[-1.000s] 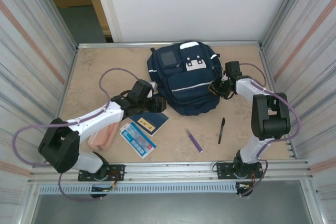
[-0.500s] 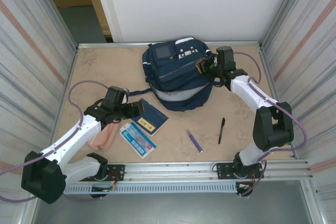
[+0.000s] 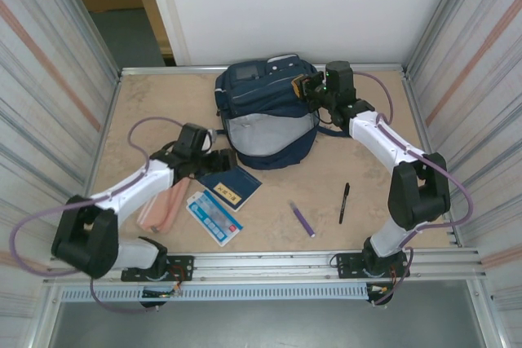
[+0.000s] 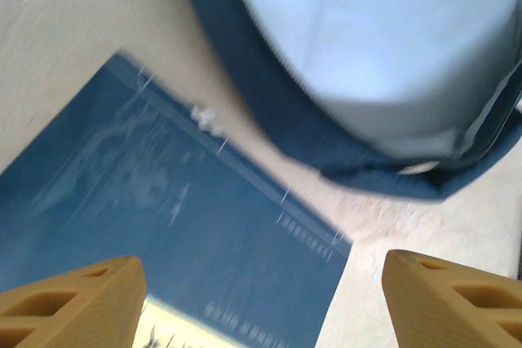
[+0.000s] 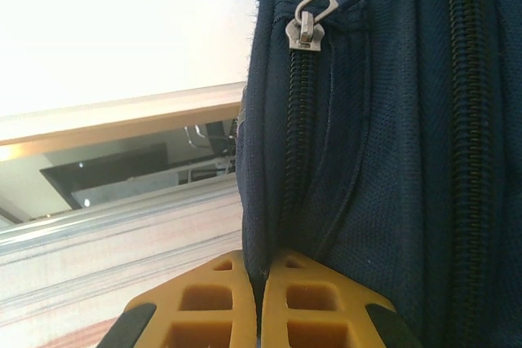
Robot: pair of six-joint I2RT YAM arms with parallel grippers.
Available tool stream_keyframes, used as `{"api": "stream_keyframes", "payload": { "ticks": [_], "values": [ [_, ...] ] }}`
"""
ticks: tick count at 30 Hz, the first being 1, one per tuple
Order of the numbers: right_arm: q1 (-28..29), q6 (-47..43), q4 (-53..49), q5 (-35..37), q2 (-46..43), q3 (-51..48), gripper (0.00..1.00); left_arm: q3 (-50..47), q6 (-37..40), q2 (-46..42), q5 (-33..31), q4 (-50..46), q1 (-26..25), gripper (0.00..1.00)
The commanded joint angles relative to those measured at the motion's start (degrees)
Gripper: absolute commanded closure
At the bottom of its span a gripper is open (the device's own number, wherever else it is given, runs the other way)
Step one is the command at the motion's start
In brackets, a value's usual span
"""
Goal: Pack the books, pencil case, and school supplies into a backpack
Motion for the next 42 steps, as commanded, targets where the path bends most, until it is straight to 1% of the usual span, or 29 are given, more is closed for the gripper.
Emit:
{"api": "stream_keyframes", "payload": {
  "ticks": [1,4,8,11,14,18,21,23,25,26,29,31,33,35,36,37,38,39,40,42],
  "values": [
    [0.4,-0.5,6.4,0.7,-5.7,-1.6,1.00,8.5,1.4,6.2,1.7,5.9,0.1,0.24],
    [0.5,-1.7,4.6,1.2,-8.3,-5.4,1.00,14.0,1.3,11.7,0.8,9.5,0.1,0.24],
    [0.0,-4.0,1.7,1.5,-11.7,-9.3,1.00,20.9,-0.3,18.1,-5.9,9.8,0.2,0.24],
    [-0.7,-7.0,-1.5,1.8,-13.9,-11.1,1.00,23.8,-1.2,20.6,-8.5,10.5,0.1,0.24],
    [-1.8,-8.7,-2.4,1.3,-14.9,-13.2,1.00,23.2,-2.2,21.0,-10.1,15.0,0.2,0.24],
    [-4.5,-11.5,-3.4,0.0,-14.7,-15.3,1.00,23.2,-1.0,20.5,-10.1,16.3,0.2,0.23],
    [-6.3,-14.5,-5.2,-0.1,-13.7,-16.1,1.00,22.6,-0.2,20.2,-7.3,14.9,0.5,0.23],
    [-6.8,-15.1,-5.1,-0.9,-13.0,-16.8,1.00,19.6,-0.8,18.5,-5.5,14.7,0.4,0.24],
    [-6.3,-14.8,-4.7,-1.9,-12.7,-17.7,1.00,13.0,-2.4,14.6,-5.6,15.8,0.2,0.24],
    [-5.9,-14.6,-4.5,-2.3,-12.8,-17.9,1.00,10.2,-3.5,12.6,-6.9,15.2,0.3,0.24],
    [-3.9,-15.6,-6.5,-1.7,-13.6,-18.5,1.00,4.9,-4.1,5.7,-10.6,6.1,0.8,0.23],
    [-2.7,-17.6,-8.6,0.7,-14.5,-20.0,1.00,3.8,-2.5,2.7,-11.1,-0.6,0.8,0.23],
    [-2.1,-21.5,-10.8,3.7,-15.4,-22.3,1.00,3.1,-0.7,0.3,-10.7,-7.2,0.9,0.23],
    [-2.2,-24.0,-12.2,5.0,-15.9,-24.6,1.00,2.7,0.2,-1.3,-11.2,-12.2,0.9,0.23],
    [-2.1,-25.6,-12.7,5.3,-16.2,-25.7,0.94,1.9,0.3,-2.2,-11.2,-13.4,0.9,0.23],
    [-1.9,-27.2,-13.0,5.6,-16.7,-26.6,0.84,1.3,0.3,-2.9,-11.0,-13.9,1.1,0.23],
    [-1.4,-29.7,-13.7,6.0,-17.3,-27.1,0.75,0.4,0.3,-3.6,-10.6,-13.9,1.2,0.23],
    [-0.7,-32.6,-15.3,6.7,-17.7,-27.0,0.71,-0.4,0.0,-4.0,-9.5,-13.9,1.5,0.23],
    [0.1,-35.4,-17.5,7.5,-18.1,-26.3,0.68,-1.0,-0.5,-4.1,-8.6,-13.9,1.6,0.24],
    [2.9,-43.6,-22.1,7.9,-18.8,-23.8,0.65,-2.1,-1.5,-3.7,-5.4,-14.9,1.7,0.28]
  ]
}}
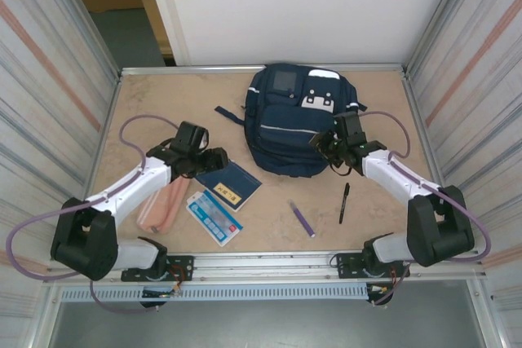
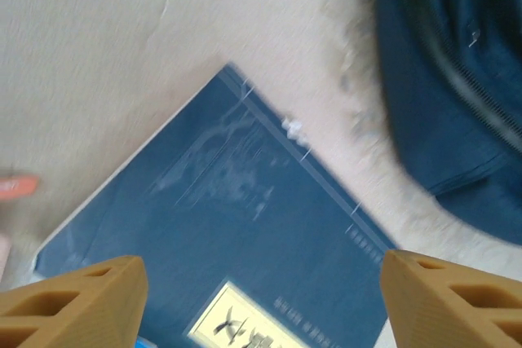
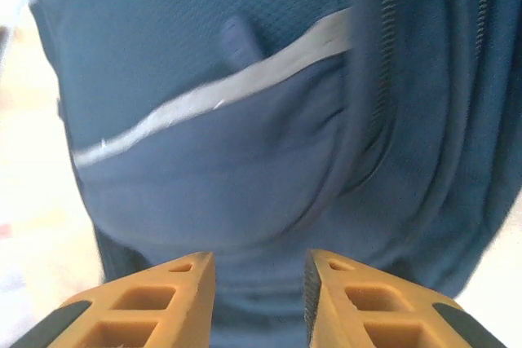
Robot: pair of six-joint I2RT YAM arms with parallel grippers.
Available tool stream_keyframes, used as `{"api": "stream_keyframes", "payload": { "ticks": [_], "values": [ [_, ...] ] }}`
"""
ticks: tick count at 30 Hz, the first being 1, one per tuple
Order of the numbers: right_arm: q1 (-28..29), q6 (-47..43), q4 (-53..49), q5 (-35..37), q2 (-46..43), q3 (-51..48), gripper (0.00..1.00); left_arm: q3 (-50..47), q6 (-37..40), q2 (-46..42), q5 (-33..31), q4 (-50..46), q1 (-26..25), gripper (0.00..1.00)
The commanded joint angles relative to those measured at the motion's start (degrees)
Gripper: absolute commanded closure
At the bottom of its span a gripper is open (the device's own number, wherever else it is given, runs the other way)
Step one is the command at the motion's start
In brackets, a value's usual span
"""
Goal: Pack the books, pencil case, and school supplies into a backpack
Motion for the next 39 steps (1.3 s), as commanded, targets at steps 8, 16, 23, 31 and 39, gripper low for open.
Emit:
{"api": "stream_keyframes", "payload": {
  "ticks": [8,16,23,31,39],
  "values": [
    [14.5,-32.4,-16.4,-14.0,11.2,17.2,0.60,-4.7,-1.1,-0.4,6.2,-4.7,0.6,0.46],
    [21.7,-33.8,-21.0,-14.3,32.0,34.4,0.59,-6.5,-2.4,2.9,5.0,-2.3,1.5,0.54],
    [23.3,-33.8,-22.6,-10.9,39.5,38.6,0.57,-8.5,-3.9,5.6,6.6,1.4,5.5,0.55],
    [24.5,-31.3,-21.6,-15.1,40.6,33.5,0.74,-4.4,-0.4,9.8,6.7,4.0,5.6,0.55],
    [26.3,-29.5,-19.4,-14.3,36.1,27.0,0.75,-0.9,0.6,15.7,9.7,4.9,5.6,0.55]
  ]
}}
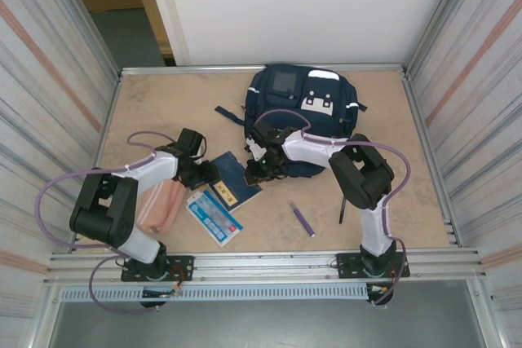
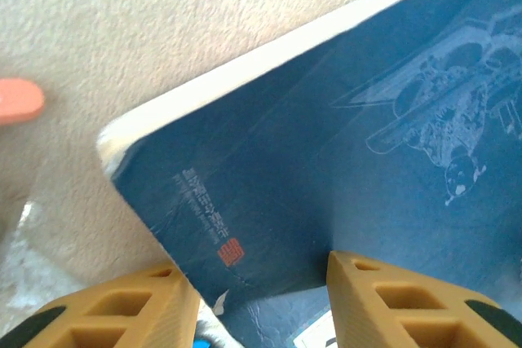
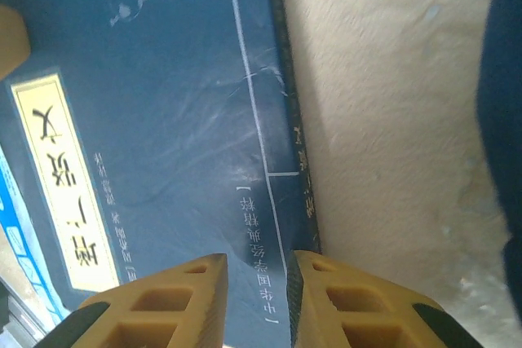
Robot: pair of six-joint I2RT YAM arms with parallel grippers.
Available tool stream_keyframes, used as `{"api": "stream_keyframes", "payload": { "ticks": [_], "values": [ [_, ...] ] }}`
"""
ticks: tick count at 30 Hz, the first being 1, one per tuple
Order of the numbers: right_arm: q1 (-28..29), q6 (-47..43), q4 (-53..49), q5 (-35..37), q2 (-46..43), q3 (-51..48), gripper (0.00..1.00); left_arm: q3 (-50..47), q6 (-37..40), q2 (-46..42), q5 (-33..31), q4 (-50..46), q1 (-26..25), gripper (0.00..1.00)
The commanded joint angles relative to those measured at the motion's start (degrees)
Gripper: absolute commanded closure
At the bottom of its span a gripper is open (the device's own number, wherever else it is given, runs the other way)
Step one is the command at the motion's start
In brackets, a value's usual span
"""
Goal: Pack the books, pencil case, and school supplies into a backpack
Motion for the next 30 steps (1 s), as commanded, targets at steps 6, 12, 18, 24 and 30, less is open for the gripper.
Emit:
{"api": "stream_keyframes", "payload": {
  "ticks": [6,12,18,24,30],
  "values": [
    [1.5,2.1,1.5,0.7,-0.4,-4.9,0.77,2.1,-0.1,3.9,4.6,3.8,0.0,0.50],
    [1.1,4.3,7.8,-3.9,2.7,-4.5,0.82,2.5,-3.5,2.8,11.8,5.3,0.0,0.46],
    [1.1,6.0,9.6,-3.8,3.2,-4.0,0.84,3.5,-4.4,-2.3,12.2,3.5,0.0,0.46],
    [1.1,6.3,10.3,-2.9,1.3,-4.6,0.76,4.7,-3.3,-3.3,11.1,1.2,0.0,0.52],
    [0.3,5.7,6.9,0.1,-1.2,-4.8,0.63,4.8,-1.4,1.4,10.1,1.0,0.0,0.67]
  ]
}}
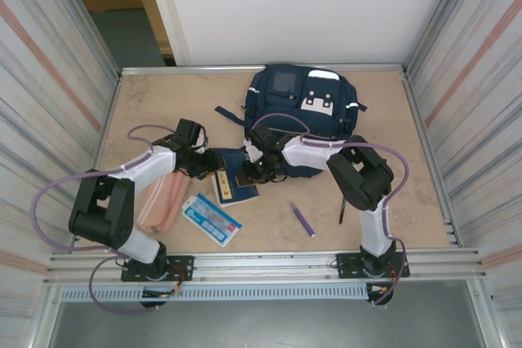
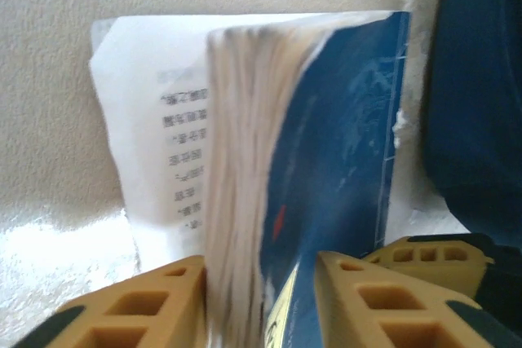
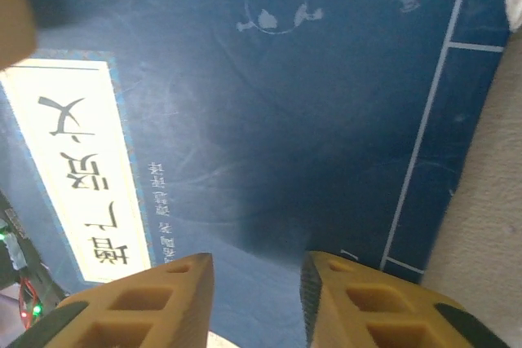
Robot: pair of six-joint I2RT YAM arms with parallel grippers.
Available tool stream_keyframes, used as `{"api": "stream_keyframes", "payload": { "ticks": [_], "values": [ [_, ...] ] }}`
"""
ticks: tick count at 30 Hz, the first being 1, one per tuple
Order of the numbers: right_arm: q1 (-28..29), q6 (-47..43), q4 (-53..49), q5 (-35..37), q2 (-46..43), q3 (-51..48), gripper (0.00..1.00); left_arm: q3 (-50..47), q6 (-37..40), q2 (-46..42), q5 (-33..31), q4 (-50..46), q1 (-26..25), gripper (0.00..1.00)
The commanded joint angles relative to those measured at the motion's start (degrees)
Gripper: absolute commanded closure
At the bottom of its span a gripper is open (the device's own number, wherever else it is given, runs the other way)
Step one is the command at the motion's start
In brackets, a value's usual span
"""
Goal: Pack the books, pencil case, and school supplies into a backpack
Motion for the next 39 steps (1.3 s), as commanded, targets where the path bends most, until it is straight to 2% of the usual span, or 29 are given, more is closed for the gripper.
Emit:
{"api": "stream_keyframes", "payload": {
  "ticks": [1,6,12,17,20,25,27,29,32,35,39],
  "values": [
    [-0.5,-0.8,-4.4,6.4,-1.5,-1.4,0.62,0.9,1.7,2.4,1.5,-0.9,-0.6,0.70],
    [-0.4,-1.6,-7.4,12.5,-3.6,-1.7,0.53,0.9,3.3,3.9,0.9,-1.1,0.1,0.85],
    [0.2,-1.6,-8.0,17.3,-4.3,-3.0,0.52,1.0,4.4,4.7,1.3,-0.8,1.2,0.99],
    [0.2,-1.0,-11.2,22.1,-5.1,-2.8,0.50,0.2,5.2,6.9,-0.1,-0.3,1.8,1.00],
    [0.7,-0.9,-12.3,23.6,-7.0,-3.4,0.43,-1.3,5.4,7.5,-2.5,1.1,1.9,1.00],
    [0.5,-0.5,-10.6,17.9,-4.0,-5.0,0.43,-2.1,5.7,7.8,-3.0,1.6,2.0,1.00],
    [0.5,-0.3,-6.8,11.3,-3.6,-6.3,0.44,-2.1,6.0,7.8,-3.3,1.5,1.9,1.00],
    [0.0,0.7,-1.4,1.1,-3.7,-7.5,0.45,-2.7,5.9,7.8,-3.0,1.9,1.9,1.00],
    [-1.8,6.8,8.4,-11.3,-3.8,-9.2,0.47,-3.8,5.6,7.9,-2.4,2.9,1.9,1.00],
    [-3.2,12.6,16.3,-18.5,-3.8,-10.5,0.49,-5.3,5.2,7.6,-2.7,3.8,1.9,1.00],
    [-3.6,15.1,20.8,-22.6,-3.2,-10.5,0.50,-6.5,5.1,7.5,-2.2,5.0,2.3,1.00]
  ]
}}
